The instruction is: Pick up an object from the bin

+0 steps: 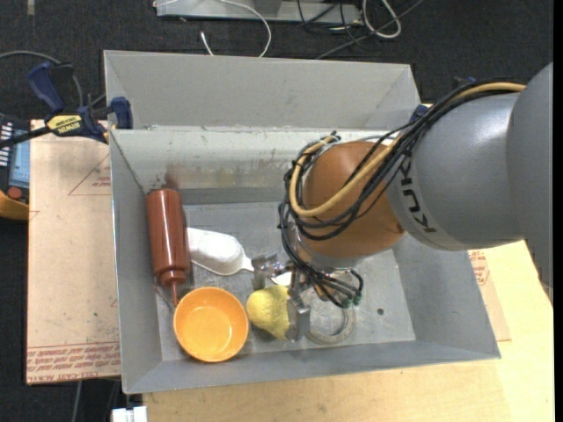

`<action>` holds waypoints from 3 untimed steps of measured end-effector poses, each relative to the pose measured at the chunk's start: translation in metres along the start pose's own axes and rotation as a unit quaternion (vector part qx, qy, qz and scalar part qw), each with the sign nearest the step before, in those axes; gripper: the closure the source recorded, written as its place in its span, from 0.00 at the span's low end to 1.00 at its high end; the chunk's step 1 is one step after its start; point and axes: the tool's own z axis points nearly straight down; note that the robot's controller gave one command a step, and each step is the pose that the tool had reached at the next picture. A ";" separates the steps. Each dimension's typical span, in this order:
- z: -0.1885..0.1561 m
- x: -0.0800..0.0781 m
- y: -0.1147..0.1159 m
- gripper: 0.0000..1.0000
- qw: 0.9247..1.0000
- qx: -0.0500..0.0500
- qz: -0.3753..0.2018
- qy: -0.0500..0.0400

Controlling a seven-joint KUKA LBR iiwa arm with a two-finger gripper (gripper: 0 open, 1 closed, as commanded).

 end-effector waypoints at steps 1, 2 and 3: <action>0.046 0.000 0.035 1.00 0.994 0.007 -0.111 -0.017; 0.046 0.000 0.035 1.00 0.994 0.007 -0.111 -0.017; 0.046 -0.001 0.032 1.00 0.993 0.006 -0.112 -0.019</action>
Offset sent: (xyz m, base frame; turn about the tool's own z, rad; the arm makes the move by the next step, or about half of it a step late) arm 0.0000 0.0000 0.0000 0.0000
